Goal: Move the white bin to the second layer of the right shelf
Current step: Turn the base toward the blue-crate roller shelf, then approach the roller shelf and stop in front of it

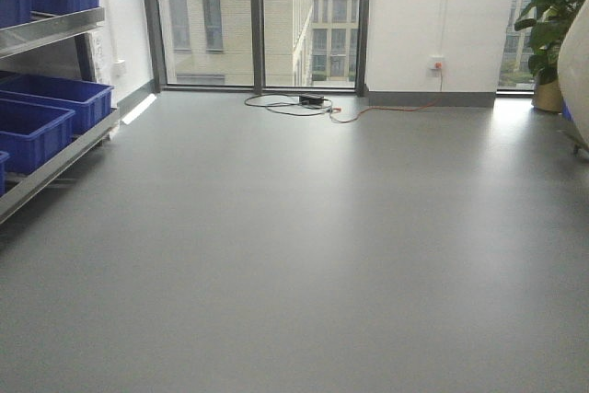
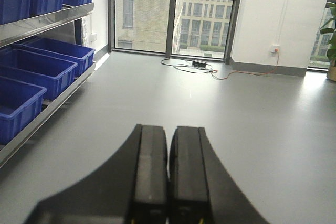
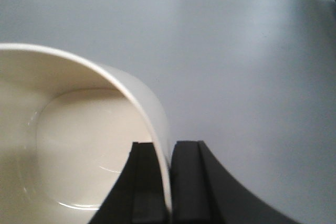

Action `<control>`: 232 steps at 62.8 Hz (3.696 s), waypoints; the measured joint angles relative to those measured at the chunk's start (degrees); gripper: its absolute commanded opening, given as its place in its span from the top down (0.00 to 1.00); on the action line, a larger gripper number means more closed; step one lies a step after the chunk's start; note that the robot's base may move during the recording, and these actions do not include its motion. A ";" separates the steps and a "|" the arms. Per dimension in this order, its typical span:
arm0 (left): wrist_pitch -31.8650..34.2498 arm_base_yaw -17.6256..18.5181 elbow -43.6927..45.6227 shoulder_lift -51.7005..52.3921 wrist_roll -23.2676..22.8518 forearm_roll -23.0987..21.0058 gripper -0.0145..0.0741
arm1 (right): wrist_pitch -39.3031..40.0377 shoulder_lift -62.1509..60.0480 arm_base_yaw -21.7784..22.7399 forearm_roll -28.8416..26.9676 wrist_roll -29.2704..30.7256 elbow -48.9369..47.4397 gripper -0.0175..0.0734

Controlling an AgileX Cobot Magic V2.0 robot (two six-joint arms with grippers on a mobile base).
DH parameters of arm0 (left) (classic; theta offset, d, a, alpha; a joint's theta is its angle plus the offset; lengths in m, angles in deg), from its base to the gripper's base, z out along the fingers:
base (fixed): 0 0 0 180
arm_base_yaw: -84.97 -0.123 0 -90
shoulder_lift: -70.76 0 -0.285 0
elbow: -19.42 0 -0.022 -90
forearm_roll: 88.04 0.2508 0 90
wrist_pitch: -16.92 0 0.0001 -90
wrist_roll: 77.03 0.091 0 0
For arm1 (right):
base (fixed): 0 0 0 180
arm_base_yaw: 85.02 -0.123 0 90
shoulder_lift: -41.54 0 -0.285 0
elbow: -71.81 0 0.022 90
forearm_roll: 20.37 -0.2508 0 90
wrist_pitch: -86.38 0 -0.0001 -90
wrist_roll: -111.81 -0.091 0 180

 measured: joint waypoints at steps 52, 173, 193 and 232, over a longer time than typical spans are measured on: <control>0.00 0.00 0.00 0.00 0.00 0.00 0.74 | 0.00 0.00 0.00 0.00 0.00 0.00 0.75; 0.00 0.00 0.00 0.00 0.00 0.00 0.74 | 0.00 0.00 0.00 0.00 0.00 0.00 0.75; 0.00 0.00 0.00 0.00 0.00 0.00 0.74 | 0.00 0.00 0.00 0.00 0.00 0.00 0.75; 0.00 0.00 0.00 0.00 0.00 0.00 0.74 | 0.00 0.00 0.00 0.00 0.00 0.00 0.75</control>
